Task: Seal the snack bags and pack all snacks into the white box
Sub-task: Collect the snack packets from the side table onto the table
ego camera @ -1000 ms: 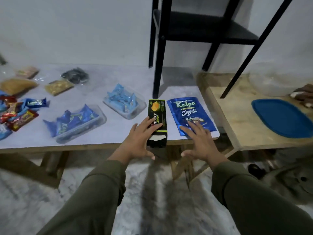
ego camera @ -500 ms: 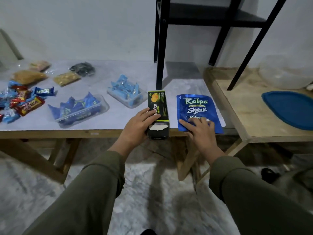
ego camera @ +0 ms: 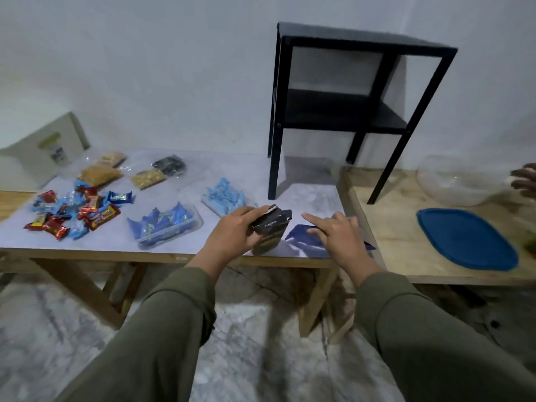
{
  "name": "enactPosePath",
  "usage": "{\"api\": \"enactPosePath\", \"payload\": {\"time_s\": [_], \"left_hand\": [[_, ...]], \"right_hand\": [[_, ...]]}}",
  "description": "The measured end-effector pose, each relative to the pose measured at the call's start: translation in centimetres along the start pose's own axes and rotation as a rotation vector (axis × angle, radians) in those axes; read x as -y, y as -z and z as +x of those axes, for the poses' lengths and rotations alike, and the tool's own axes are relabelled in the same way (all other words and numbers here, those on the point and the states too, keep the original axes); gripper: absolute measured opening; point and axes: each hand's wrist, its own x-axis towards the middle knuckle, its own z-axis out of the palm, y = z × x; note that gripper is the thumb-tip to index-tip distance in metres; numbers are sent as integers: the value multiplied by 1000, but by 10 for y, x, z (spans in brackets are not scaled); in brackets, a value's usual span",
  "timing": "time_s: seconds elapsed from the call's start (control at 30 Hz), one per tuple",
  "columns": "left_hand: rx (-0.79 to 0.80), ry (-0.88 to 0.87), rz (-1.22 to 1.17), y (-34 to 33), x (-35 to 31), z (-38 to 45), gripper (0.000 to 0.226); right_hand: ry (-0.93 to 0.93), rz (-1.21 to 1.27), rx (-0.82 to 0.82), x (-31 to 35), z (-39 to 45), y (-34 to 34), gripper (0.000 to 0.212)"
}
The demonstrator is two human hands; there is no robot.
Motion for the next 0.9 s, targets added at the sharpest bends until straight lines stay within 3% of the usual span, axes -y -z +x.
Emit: {"api": "enactPosePath", "payload": {"time_s": [0.07,0.23,0.43,0.9], "left_hand": [[-12,44,-1,20,-7,4,46],[-31,154,48,74,-6,5,41],[-94,296,160,147,20,-13,41],[-350,662,176,317,133,-136,34]], "right_hand": [[23,25,-45,8,10,23,36],[88,-2,51,42,40,67,44],[215,29,45,108,83,84,46],[556,214,43,351,150,83,45]]}}
